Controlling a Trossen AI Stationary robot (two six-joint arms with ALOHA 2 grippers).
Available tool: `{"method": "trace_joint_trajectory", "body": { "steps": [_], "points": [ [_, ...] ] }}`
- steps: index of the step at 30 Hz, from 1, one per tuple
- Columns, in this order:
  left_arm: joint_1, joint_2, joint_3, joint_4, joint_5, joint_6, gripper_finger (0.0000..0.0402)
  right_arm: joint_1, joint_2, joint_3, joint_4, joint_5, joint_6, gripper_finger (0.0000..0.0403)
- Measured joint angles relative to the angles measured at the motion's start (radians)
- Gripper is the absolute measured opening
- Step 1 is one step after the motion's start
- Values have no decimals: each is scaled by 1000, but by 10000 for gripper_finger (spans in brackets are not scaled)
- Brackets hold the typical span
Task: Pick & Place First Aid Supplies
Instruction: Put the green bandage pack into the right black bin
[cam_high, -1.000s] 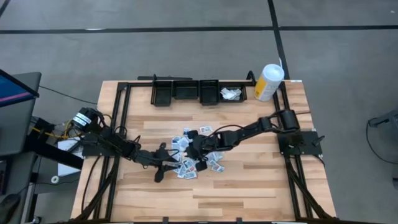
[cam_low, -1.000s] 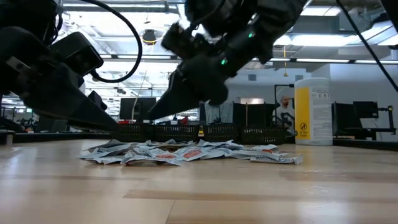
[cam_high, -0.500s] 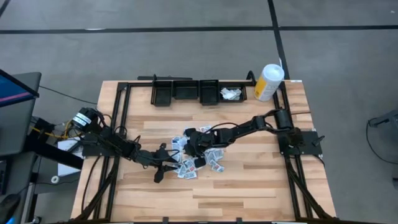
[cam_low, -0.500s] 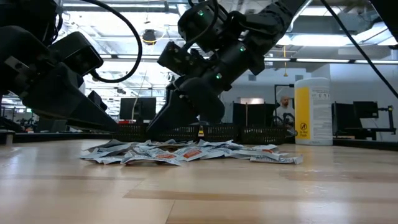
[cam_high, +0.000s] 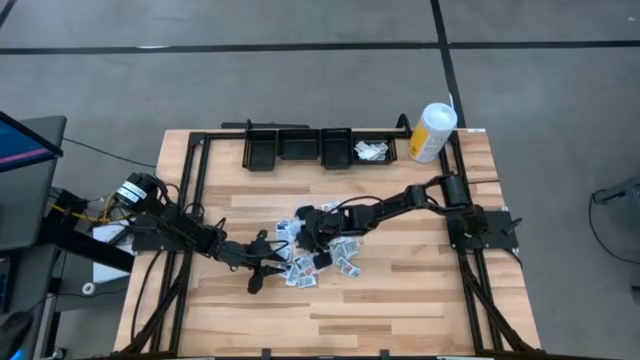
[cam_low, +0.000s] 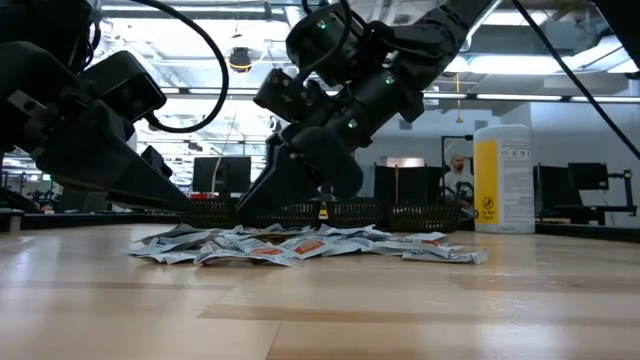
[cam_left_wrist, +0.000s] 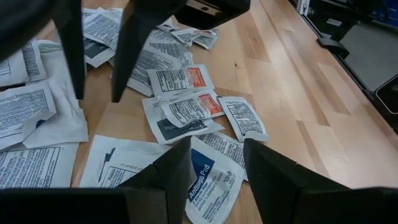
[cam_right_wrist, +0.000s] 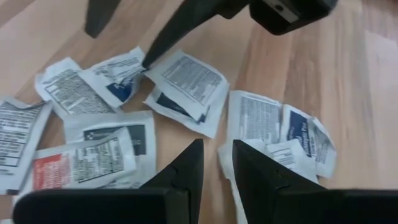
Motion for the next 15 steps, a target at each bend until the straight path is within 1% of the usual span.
{"method": "trace_joint_trajectory", "body": {
  "steps": [4,10,15],
  "points": [
    [0,0,0,0,0,0,149,-10,0,0,-1,-12,1,79],
    [2,0,0,0,0,0,149,-11,79,14,40,-53,11,79],
    [2,0,0,0,0,0,149,-11,111,43,39,-54,11,79]
  ]
}}
